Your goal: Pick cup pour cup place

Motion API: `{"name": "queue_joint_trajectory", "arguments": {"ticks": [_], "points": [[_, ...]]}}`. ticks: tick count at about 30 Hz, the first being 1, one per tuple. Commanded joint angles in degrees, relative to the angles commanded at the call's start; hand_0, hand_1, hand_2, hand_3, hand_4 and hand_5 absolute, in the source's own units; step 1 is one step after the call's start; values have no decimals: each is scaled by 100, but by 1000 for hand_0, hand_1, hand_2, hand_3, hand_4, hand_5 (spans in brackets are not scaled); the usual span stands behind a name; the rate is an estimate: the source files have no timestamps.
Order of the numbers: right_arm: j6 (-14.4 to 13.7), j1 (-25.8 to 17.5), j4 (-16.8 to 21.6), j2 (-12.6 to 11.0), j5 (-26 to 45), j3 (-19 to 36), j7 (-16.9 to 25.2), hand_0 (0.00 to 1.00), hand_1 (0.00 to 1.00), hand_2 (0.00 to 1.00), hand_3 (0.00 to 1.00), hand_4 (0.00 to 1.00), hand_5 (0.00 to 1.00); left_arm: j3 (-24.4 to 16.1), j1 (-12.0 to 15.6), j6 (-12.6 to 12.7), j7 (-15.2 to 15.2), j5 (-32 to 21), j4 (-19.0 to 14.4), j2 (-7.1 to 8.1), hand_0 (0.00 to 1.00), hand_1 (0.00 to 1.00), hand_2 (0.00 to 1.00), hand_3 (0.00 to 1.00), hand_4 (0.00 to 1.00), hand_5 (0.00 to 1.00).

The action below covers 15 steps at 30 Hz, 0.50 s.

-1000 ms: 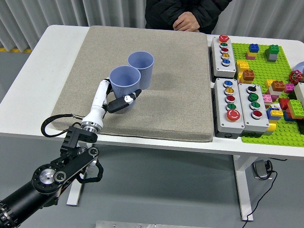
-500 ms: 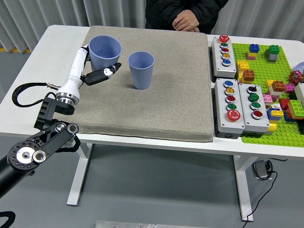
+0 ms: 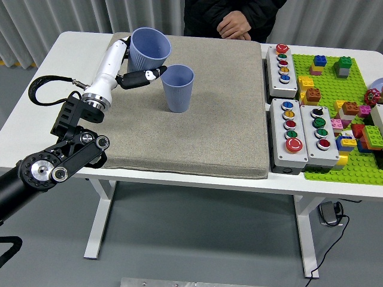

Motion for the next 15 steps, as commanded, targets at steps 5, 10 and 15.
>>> {"name": "queue_joint_trajectory", "arguments": {"ticks": [5,10,15], "points": [[-7,14,0,-5,44,-26,2,695,628,591,587,2,277,479,-388,-17,52,-87,402,-28,558,484,506,496,808,201],[-6,25,0,-11,40,-26,-3,695,628,591,587,2,273,836,-718,-48,130,98,735,-38,558,486,507,498,793,185],[-7,39,0,-23,58,-37,2,695,628,591,587,2,273,1050,-946,-96,177,320,981,-5,558,486,507,498,793,185]]}}
